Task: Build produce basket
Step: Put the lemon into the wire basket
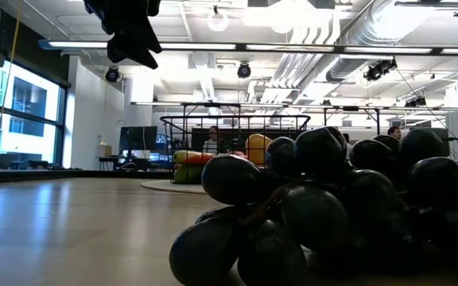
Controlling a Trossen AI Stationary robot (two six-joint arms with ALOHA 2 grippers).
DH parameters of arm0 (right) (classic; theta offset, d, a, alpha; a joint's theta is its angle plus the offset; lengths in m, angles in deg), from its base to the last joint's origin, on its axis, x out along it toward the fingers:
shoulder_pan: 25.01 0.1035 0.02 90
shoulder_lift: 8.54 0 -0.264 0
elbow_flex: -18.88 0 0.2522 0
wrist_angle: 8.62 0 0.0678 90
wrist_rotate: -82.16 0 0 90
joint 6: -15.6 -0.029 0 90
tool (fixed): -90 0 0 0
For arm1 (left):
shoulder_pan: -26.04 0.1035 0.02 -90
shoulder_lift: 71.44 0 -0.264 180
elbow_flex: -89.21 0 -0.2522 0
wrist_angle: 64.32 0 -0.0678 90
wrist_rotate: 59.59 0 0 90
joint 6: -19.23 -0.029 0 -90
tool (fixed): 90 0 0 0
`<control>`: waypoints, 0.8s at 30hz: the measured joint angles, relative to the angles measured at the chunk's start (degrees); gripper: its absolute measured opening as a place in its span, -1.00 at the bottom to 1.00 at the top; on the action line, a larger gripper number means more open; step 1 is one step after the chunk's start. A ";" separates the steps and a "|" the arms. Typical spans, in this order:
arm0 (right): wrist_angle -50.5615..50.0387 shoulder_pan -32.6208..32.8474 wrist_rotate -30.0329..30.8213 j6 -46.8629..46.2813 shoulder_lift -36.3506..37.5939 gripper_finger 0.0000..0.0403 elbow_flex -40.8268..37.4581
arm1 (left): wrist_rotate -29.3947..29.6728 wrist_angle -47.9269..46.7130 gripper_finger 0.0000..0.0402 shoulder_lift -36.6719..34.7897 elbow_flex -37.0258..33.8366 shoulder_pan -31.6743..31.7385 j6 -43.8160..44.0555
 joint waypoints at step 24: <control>-0.31 -0.15 0.00 -2.42 -6.61 -0.42 0.00 | 1.68 0.00 0.04 0.00 0.00 0.00 0.56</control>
